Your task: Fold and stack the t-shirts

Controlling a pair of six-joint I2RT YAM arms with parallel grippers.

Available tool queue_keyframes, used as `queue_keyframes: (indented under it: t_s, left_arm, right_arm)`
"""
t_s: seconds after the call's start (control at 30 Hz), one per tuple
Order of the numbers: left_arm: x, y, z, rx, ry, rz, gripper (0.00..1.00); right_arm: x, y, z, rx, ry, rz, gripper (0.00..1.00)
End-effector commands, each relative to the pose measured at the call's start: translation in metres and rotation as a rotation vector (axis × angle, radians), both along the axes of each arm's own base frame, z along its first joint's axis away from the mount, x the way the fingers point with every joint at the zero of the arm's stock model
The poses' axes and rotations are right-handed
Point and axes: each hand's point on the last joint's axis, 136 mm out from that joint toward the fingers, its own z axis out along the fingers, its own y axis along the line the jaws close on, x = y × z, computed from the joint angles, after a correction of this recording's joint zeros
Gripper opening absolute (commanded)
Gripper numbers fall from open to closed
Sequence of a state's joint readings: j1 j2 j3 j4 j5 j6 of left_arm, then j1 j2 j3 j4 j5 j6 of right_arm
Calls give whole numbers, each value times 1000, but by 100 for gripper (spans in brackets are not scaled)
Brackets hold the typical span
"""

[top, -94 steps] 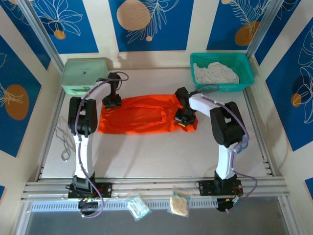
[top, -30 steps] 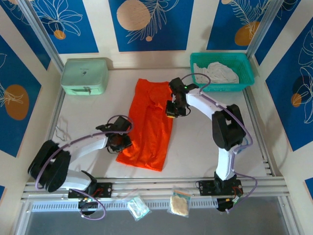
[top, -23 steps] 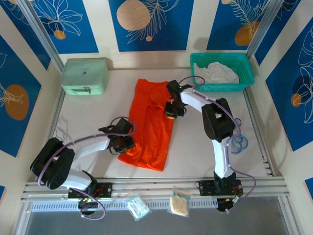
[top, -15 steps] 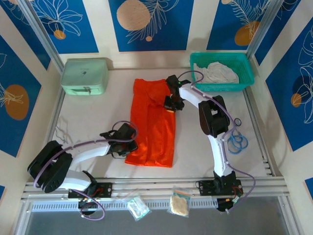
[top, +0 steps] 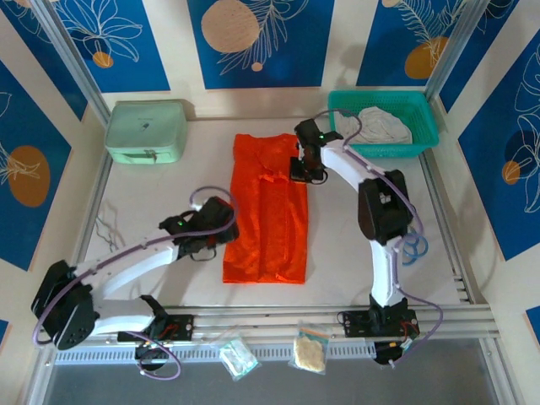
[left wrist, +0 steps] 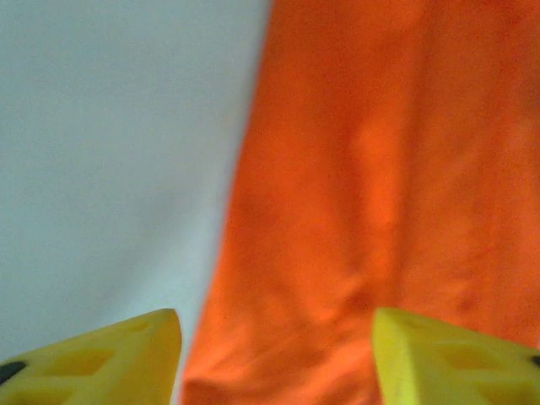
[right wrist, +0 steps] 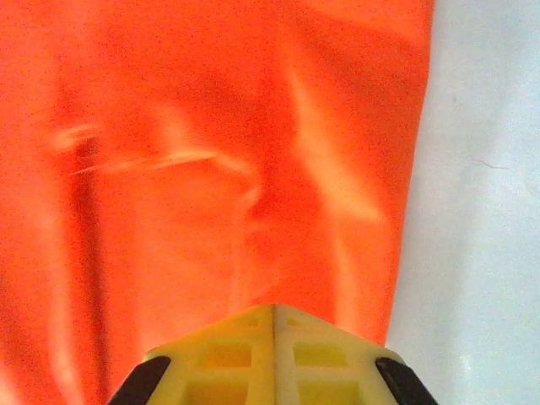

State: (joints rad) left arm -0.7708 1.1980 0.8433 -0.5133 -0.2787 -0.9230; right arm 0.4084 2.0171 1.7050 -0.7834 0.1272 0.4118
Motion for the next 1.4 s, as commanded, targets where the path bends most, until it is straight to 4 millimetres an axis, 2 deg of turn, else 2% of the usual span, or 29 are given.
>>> queue_keyframes:
  t_s: [0.0,0.07,0.1,0.23,0.33,0.4,0.47,0.57,0.6,0.63,0.77,0.9,1.03,1.2,1.37]
  left_arm:
    - [32,3,87,153,-358,-155,77]
    - [39,1,129,199,-511,-219,94]
    - [40,0,151,219,-592,-255,99]
    - [32,-3,217,299,-856,-390,99]
    - [18,-4,243,336,-1010,-474,99]
    - [4,-10,244,359,-1079,-577,99]
    - [-14,-20,231,410,-1119,-748,99]
    - [-54,-34,178,504,-1103,-1130,99]
    - [-71,-35,157,519,-1077,-1270,99]
    - [-80,-33,143,518,-1036,-1338,99]
    - [-95,-24,113,514,-865,-1442,99]
    - [-118,-22,80,476,-729,-1580,99]
    - [-136,-26,43,485,-631,-1704,99]
    - [-150,-32,-1,541,-505,-1870,97]
    - [-146,-38,-39,629,-429,-1977,92]
  right_arm:
    - [-25,16,121,61,-318,176,15]
    - [-52,17,160,70,-447,257,22]
    - [-68,16,179,78,-512,301,26]
    - [-128,5,223,118,-703,432,44]
    - [-161,-12,238,133,-800,465,61]
    - [-185,-14,237,133,-872,576,67]
    - [-211,-14,227,112,-943,721,77]
    - [-255,-14,193,41,-1005,997,90]
    - [-273,-14,177,23,-1000,1104,91]
    - [-288,-15,163,8,-981,1197,90]
    - [-305,-20,121,-55,-830,1303,92]
    - [-329,-21,57,-109,-573,1464,93]
    - [-337,-14,8,-183,-427,1532,92]
    - [-334,1,-25,-209,-354,1538,90]
    - [-319,9,-44,-239,-349,1527,87]
